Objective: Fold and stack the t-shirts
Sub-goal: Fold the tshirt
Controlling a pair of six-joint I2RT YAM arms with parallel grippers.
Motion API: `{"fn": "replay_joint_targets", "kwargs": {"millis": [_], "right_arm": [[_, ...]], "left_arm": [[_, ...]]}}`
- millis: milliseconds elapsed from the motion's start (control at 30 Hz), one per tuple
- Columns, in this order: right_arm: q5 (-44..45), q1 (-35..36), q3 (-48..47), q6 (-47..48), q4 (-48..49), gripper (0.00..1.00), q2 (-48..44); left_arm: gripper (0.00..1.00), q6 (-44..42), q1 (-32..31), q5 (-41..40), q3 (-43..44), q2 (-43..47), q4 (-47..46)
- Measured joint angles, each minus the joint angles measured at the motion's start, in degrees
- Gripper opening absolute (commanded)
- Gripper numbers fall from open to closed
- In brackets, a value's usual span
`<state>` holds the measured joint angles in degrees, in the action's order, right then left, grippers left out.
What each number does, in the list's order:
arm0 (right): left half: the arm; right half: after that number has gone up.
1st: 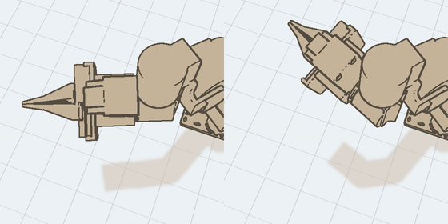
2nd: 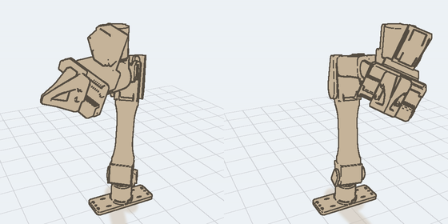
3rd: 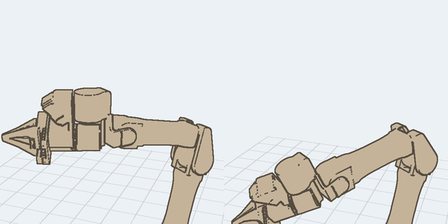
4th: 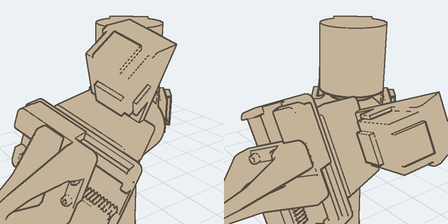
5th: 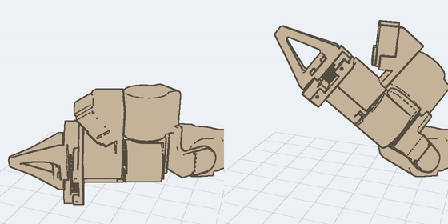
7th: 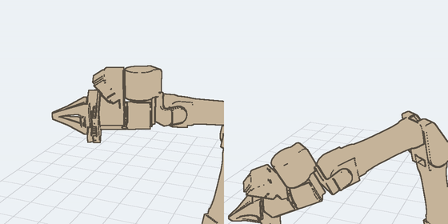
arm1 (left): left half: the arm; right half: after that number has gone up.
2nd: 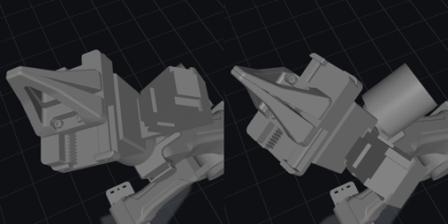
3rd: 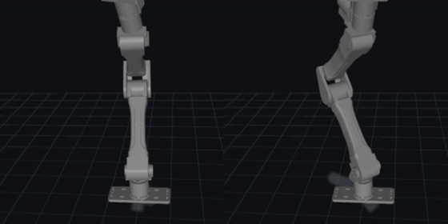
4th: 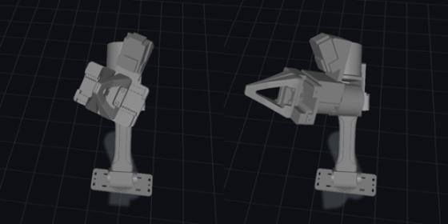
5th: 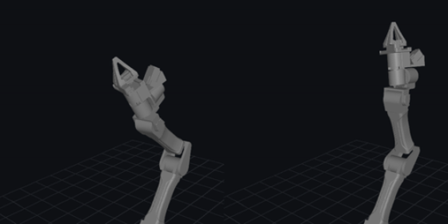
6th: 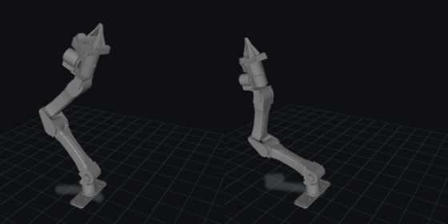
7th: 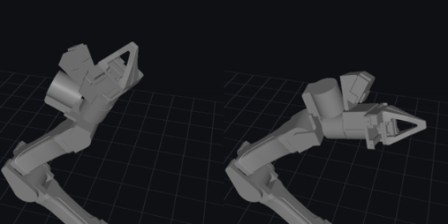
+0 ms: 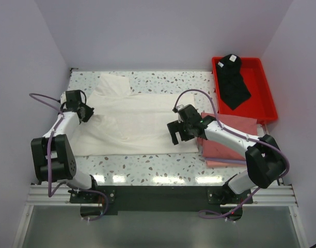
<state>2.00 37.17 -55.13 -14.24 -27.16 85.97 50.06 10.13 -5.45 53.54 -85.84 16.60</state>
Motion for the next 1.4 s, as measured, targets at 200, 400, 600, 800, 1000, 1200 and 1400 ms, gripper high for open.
{"fn": "replay_joint_targets", "kwargs": {"millis": [200, 400, 600, 800, 1000, 1200, 1400], "right_arm": [[0.07, 0.0, -0.48, 0.17, -0.35, 0.99, 0.0], [0.44, 0.0, -0.48, 0.2, -0.72, 0.99, 0.02], [1.22, 0.0, -0.48, 0.2, -0.76, 0.99, 0.02], [1.53, 0.0, -0.85, 0.17, -1.25, 0.99, 0.24], [1.53, 0.0, -1.14, 0.17, -1.73, 0.99, 0.26], [1.57, 0.0, -1.18, 0.13, -1.75, 0.99, 0.26], [1.77, 0.0, -1.18, 0.13, -1.81, 0.99, 0.24]], "left_arm": [[0.0, -0.11, 0.0, -0.85, 4.42, -6.01, 0.31], [0.02, 0.17, 0.0, -3.48, 7.41, -9.42, 0.81], [0.17, -0.24, 0.0, -3.93, 12.68, -16.11, 0.79], [0.93, -1.7, 0.0, -3.74, 16.59, -20.5, 1.27], [1.0, -1.86, -0.02, -3.72, 16.65, -19.69, 1.51], [1.0, -3.8, -1.18, -3.76, 16.65, -15.69, 1.95], [1.0, -6.99, -7.45, -4.2, 16.65, -13.2, 3.04]]}}
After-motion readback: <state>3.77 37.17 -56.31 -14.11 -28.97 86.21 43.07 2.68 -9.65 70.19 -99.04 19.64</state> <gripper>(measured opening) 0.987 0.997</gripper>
